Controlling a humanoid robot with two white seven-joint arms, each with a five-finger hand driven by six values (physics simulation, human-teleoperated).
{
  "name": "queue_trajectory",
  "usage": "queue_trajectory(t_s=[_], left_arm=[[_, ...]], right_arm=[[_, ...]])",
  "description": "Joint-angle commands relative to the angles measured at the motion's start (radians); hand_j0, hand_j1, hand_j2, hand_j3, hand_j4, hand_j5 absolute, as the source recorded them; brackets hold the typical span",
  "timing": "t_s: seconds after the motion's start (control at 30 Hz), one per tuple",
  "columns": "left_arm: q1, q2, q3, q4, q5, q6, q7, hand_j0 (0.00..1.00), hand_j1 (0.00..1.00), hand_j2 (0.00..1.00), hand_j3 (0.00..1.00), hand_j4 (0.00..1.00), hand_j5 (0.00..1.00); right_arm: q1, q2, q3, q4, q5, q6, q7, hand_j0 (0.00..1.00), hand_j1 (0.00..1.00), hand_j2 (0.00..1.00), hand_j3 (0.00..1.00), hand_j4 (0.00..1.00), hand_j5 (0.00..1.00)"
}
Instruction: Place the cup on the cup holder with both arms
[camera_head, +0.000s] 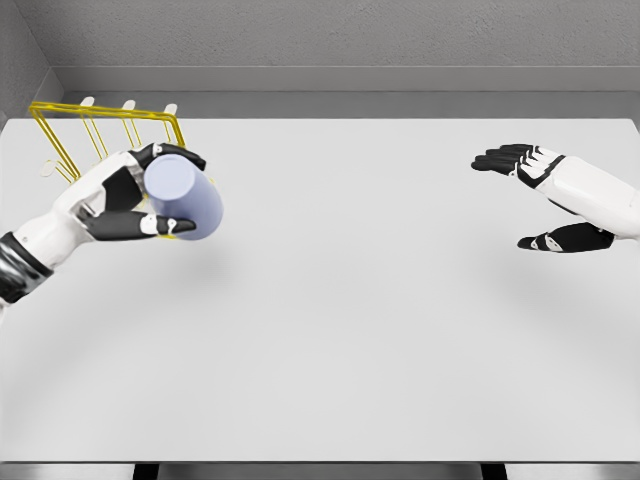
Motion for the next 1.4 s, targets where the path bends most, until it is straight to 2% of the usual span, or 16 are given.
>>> queue_trajectory(t_s=[0.0, 0.53, 0.83, 1.37], left_arm=[[0.0, 0.012, 0.015, -0.001, 0.019, -0.003, 0.0, 0.63, 0.63, 0.63, 0.63, 0.63, 0.63], [0.0, 0.102, 0.053, 0.008, 0.069, -0.03, 0.0, 0.63, 0.63, 0.63, 0.63, 0.63, 0.63], [0.0, 0.11, 0.085, 0.028, 0.092, -0.029, 0.0, 0.63, 0.63, 0.63, 0.63, 0.63, 0.63], [-0.014, 0.094, 0.085, 0.109, 0.092, -0.029, 0.0, 0.63, 0.63, 0.63, 0.63, 0.63, 0.63]], right_arm=[[0.0, -0.001, 0.0, 0.0, -0.008, 0.003, -0.001, 1.0, 1.0, 1.0, 1.0, 1.0, 1.0], [-0.002, 0.0, 0.0, -0.005, -0.008, 0.003, -0.001, 1.0, 1.0, 1.0, 1.0, 1.0, 1.0], [0.0, 0.02, 0.0, -0.008, -0.008, 0.003, -0.001, 1.0, 1.0, 1.0, 1.0, 1.0, 1.0], [0.002, 0.02, 0.0, -0.005, -0.008, 0.003, -0.001, 1.0, 1.0, 1.0, 1.0, 1.0, 1.0]])
